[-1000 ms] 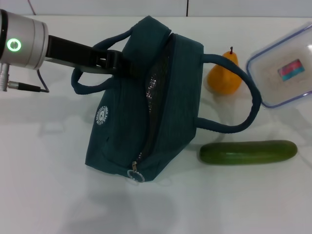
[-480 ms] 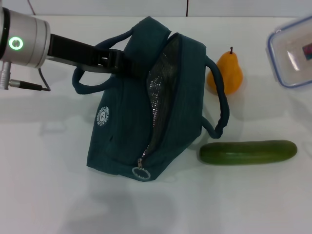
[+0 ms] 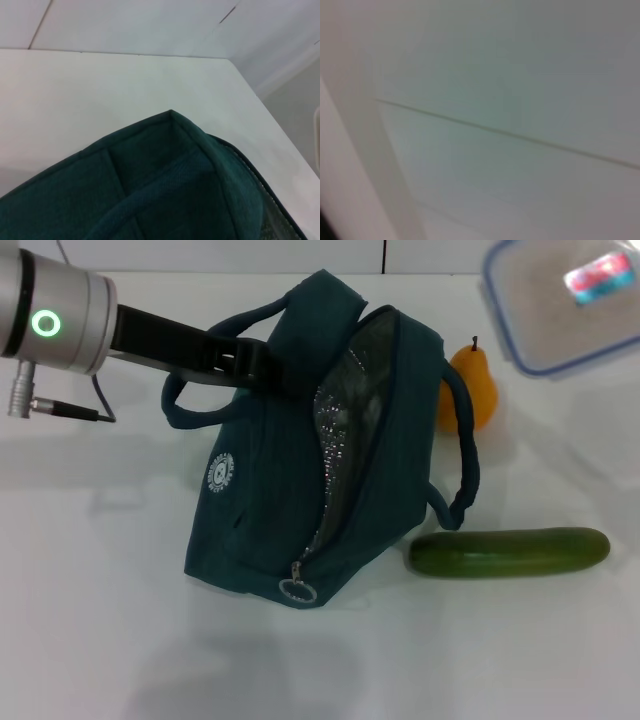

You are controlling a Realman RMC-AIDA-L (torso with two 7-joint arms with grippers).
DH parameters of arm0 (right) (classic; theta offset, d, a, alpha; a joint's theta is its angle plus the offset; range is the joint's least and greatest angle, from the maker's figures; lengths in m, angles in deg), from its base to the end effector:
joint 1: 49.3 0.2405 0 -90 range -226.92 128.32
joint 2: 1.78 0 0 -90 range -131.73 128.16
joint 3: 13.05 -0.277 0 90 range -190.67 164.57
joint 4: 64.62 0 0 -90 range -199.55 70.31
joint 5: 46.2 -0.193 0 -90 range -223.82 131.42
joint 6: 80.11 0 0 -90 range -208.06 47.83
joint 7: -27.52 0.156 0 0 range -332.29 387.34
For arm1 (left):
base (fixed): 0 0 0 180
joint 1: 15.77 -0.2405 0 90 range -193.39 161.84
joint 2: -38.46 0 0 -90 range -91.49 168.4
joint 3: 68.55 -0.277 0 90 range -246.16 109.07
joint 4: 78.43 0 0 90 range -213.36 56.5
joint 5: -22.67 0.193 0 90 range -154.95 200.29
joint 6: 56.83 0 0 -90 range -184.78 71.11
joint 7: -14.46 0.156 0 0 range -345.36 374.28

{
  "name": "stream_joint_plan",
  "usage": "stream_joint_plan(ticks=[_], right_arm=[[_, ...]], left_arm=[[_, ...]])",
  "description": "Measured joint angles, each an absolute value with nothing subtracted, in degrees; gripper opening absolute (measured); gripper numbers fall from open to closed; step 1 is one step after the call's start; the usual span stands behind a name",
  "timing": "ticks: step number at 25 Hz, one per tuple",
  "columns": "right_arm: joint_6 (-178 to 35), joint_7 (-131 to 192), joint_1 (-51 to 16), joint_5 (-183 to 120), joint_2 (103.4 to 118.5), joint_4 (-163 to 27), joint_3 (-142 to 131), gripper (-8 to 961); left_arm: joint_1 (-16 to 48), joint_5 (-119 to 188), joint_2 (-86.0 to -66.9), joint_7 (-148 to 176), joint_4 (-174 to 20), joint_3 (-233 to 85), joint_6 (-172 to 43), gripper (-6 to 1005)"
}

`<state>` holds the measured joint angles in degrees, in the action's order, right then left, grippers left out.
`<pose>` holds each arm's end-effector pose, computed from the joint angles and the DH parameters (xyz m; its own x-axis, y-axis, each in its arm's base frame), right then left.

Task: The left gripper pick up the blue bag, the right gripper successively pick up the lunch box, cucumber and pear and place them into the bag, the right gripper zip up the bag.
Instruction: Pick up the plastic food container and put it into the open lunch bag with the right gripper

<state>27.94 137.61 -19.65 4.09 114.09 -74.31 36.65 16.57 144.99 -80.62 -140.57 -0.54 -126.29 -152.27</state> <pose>0.2306 0.3195 0.0546 -0.3532 -0.5475 -0.7586 -0.4189 -0.6325 0.6515 -0.1725 0.3491 0.0244 0.4943 0.8239 0.2772 0.8616 -0.5066 -0.0307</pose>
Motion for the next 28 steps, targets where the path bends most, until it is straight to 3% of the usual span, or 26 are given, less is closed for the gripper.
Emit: stream_joint_plan(ticks=[10,28], right_arm=[[26.4,137.1,-11.6,4.4,114.4,-70.7,40.9,97],[12.4,132.4,-7.7,4.3,114.4,-71.1,52.2,97]], left_arm=[[17.3,144.5,-80.88,-140.5,-0.6,-128.1,-152.3,61],[17.4,143.5,-80.9,-139.5,-0.6,-129.2,-152.2,61]])
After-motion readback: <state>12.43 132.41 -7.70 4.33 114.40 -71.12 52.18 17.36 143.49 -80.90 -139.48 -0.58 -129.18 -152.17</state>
